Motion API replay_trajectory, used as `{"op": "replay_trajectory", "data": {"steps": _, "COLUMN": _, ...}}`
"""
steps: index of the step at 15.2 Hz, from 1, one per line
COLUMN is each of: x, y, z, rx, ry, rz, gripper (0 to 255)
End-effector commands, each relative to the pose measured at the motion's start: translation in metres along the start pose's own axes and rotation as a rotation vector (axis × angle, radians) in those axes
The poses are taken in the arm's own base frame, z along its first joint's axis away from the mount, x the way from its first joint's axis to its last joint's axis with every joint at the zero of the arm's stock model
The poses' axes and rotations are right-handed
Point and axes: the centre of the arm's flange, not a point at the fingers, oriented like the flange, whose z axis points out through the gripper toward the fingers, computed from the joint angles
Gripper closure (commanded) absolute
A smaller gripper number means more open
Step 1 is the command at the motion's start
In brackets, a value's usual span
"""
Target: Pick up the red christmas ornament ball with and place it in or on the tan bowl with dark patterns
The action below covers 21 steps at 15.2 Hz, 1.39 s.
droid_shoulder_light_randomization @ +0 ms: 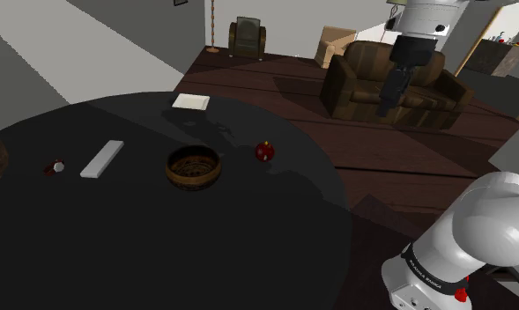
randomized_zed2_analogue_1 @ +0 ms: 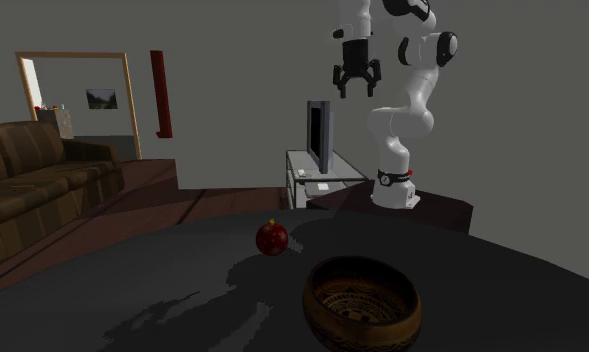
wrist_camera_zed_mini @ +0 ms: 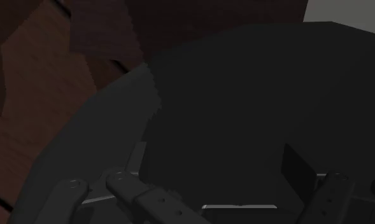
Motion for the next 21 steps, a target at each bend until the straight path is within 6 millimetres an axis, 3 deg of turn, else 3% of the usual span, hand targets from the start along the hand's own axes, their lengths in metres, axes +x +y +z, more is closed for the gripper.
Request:
{"op": "replay_trajectory", "data": {"steps": 1, "x": 0.000, "y": 0.000, "z": 0.000, "rx": 0.000, "ry": 0.000, "rz": 0.000, "gripper": 0}}
{"op": "replay_trajectory", "data": {"steps": 10, "x": 0.052, "y": 0.058, "z": 0.079, "rx": -0.038, "ry": 0.065, "rz": -0.343, "gripper": 0}}
{"op": "replay_trajectory", "data": {"steps": 21, "x": 0.144, "y": 0.104, "z": 0.168, "rx": -0.085, "ry": 0.146, "rz": -0.762, "gripper": 0}}
